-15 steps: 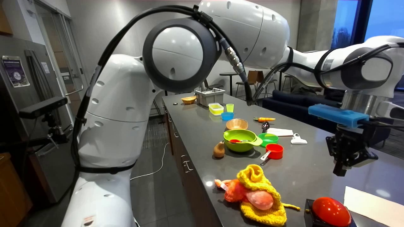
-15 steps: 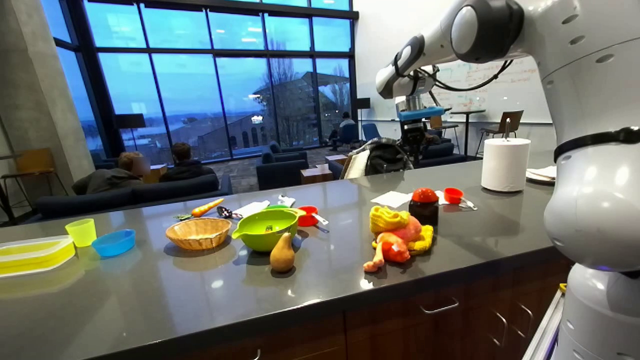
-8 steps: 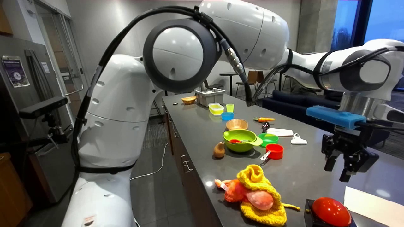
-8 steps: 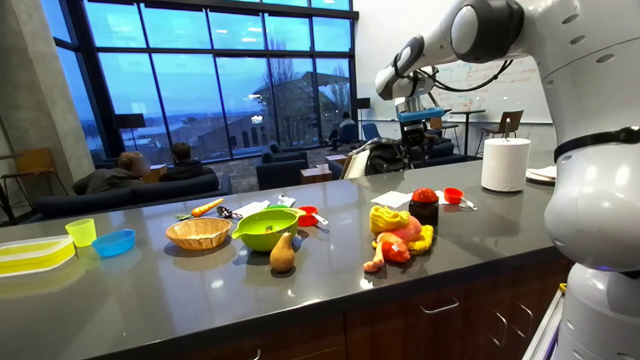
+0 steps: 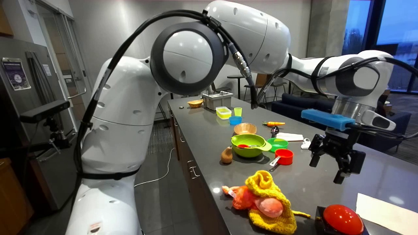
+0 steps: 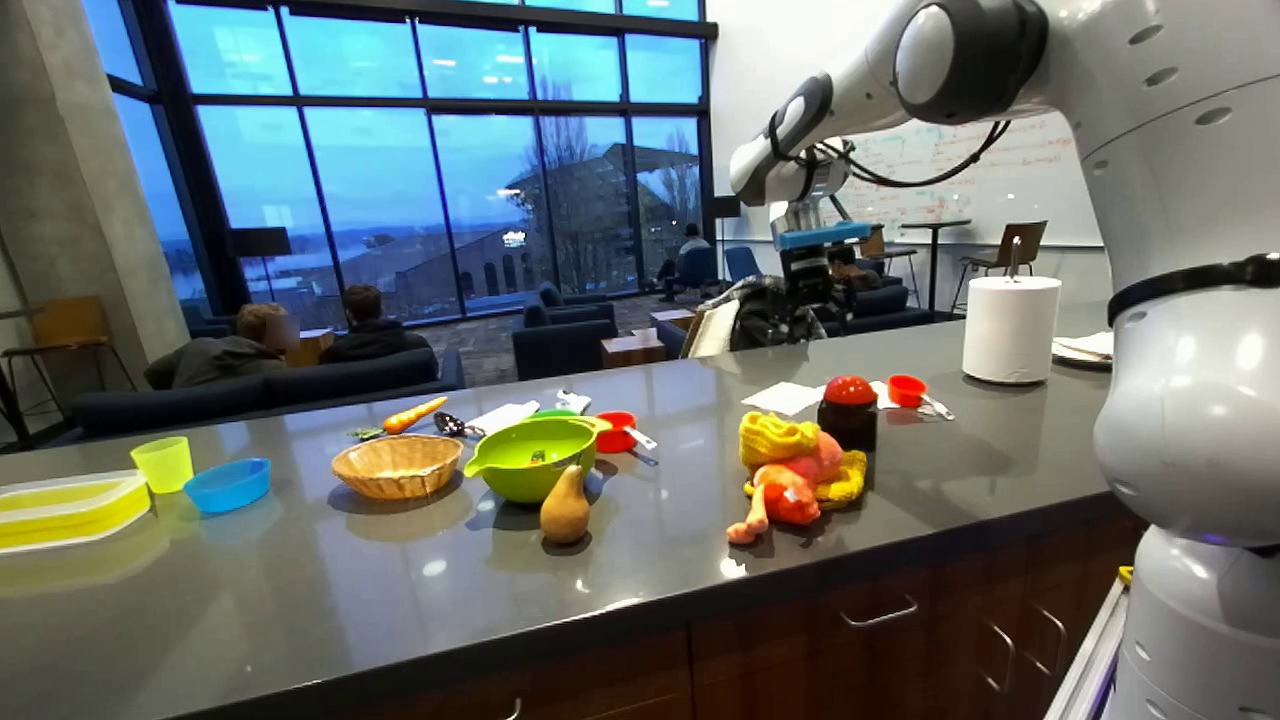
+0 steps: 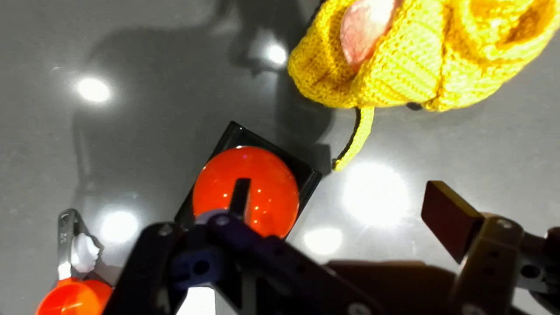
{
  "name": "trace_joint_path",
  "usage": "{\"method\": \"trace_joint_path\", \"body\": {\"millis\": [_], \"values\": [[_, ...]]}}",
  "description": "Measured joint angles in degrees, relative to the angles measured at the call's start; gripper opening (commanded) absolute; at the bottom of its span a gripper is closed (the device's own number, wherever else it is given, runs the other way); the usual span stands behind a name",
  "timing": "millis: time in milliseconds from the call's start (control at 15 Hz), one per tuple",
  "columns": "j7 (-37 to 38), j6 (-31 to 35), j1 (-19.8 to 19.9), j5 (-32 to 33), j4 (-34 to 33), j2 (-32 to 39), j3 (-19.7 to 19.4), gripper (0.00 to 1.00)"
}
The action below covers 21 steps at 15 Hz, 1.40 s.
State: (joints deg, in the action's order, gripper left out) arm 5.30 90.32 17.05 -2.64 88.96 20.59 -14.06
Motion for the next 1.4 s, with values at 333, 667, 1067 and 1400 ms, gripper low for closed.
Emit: {"method": "trace_joint_path", "body": {"millis": [333,667,1067,1400], "values": [[-0.29,-2.13,-1.14,-1.42,0.7,-0.81,1.75,1.0],[-6.24,-3.06,-1.82,-1.96,2.35,-2.44,3.72,1.0],[-11.88,-3.9,-3.42,-1.95,3.68,-2.64,5.89,1.0],[-12.61,-3.95,-3.3,-1.95,3.7,-2.64,5.83,1.0]]}}
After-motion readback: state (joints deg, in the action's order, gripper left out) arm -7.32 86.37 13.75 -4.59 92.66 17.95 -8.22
